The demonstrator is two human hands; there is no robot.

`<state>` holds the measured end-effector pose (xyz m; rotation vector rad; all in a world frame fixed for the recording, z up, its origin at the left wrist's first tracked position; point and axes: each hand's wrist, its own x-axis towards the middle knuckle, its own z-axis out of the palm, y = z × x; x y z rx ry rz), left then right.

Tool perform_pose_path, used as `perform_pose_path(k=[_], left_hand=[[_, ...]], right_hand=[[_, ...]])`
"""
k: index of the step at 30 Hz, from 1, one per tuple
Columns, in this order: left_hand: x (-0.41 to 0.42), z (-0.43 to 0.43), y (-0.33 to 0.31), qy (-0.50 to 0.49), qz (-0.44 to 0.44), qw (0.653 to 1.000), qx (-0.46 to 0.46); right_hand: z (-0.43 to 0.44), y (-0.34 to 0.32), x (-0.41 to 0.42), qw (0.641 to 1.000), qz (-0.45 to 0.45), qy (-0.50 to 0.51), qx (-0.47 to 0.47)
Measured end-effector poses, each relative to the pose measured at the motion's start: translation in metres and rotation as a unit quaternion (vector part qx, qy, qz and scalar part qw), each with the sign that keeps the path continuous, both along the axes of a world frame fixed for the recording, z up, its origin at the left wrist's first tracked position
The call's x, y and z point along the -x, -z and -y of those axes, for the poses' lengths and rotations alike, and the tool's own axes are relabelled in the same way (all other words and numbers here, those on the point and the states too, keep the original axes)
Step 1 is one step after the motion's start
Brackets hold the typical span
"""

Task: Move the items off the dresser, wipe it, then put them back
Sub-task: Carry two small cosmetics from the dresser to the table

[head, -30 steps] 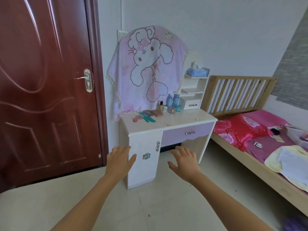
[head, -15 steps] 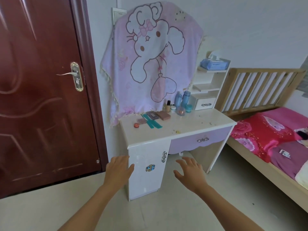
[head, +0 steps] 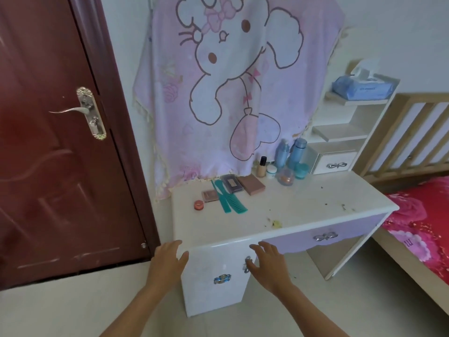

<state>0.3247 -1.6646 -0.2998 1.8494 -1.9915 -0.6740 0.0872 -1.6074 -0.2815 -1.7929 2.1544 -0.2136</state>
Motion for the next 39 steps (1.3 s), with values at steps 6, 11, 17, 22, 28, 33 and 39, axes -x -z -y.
perform_pose_path(k=[6,11,17,22,28,33,39], left_hand=[[0.009,0.067,0.034,-0.027,-0.008,0.999,-0.044],[0.026,0.128,0.051,-0.033,-0.019,0.997,-0.066],[0.041,0.179,0.070,-0.022,0.002,0.996,-0.092],[0.061,0.201,0.073,-0.028,0.009,0.994,-0.101],[0.089,0.232,0.070,-0.042,0.077,0.991,-0.099],[0.095,0.230,0.076,-0.071,0.113,0.990,-0.043],[0.101,0.209,0.077,-0.135,0.146,0.980,-0.029]], right_hand=[[0.069,0.026,0.016,1.000,-0.003,-0.012,-0.025],[0.132,0.037,0.022,0.999,0.016,0.001,-0.036],[0.191,0.055,0.012,0.998,0.023,-0.022,-0.059],[0.223,0.067,0.008,0.995,0.025,-0.076,-0.066],[0.288,0.069,0.012,0.975,0.021,-0.211,-0.066],[0.350,0.070,0.010,0.942,-0.016,-0.325,-0.082],[0.370,0.086,0.004,0.913,-0.038,-0.398,-0.085]])
